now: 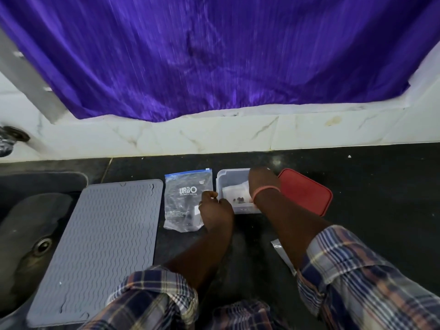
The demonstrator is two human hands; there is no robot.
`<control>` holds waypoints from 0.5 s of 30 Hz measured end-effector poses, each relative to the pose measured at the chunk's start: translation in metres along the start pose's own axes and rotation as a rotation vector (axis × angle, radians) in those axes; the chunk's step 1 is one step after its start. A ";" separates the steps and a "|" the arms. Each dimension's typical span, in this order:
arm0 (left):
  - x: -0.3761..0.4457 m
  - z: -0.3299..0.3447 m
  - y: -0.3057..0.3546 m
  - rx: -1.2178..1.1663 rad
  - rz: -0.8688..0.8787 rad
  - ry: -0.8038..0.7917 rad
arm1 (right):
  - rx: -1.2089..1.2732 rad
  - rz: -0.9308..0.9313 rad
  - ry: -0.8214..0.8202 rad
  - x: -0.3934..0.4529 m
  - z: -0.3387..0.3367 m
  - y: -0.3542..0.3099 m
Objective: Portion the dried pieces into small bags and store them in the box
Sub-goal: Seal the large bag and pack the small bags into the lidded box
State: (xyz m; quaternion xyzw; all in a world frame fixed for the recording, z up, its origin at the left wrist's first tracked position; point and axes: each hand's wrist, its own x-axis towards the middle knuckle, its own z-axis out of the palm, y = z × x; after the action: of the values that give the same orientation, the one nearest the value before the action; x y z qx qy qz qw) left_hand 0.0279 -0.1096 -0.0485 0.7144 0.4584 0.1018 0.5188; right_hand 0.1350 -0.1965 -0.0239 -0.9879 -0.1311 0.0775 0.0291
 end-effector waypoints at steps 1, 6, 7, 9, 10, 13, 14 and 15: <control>0.000 0.000 0.000 0.004 0.003 0.008 | -0.063 -0.049 0.067 0.000 0.001 -0.004; -0.006 0.004 0.000 -0.006 0.003 0.022 | 0.080 0.031 -0.386 0.005 0.013 -0.007; -0.008 0.003 0.000 -0.009 -0.001 0.023 | 0.122 0.075 -0.422 0.004 0.016 -0.004; -0.008 0.003 0.000 -0.006 -0.014 0.018 | 0.181 0.103 -0.422 0.006 0.020 0.001; -0.007 0.003 0.000 -0.006 -0.020 0.007 | 0.208 0.112 -0.418 0.006 0.021 0.004; -0.007 0.002 0.001 -0.032 -0.058 0.001 | 0.332 0.139 -0.253 0.006 0.019 0.010; -0.008 0.001 0.003 -0.047 -0.062 0.005 | 0.387 0.139 -0.128 0.004 0.017 0.012; -0.010 0.001 0.002 -0.055 -0.063 0.017 | 0.435 0.121 0.016 -0.004 0.017 0.015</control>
State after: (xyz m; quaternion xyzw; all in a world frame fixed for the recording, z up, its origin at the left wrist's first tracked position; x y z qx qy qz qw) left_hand 0.0242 -0.1181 -0.0437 0.6842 0.4821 0.1042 0.5373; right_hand 0.1325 -0.2111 -0.0415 -0.9649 -0.0518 0.0979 0.2380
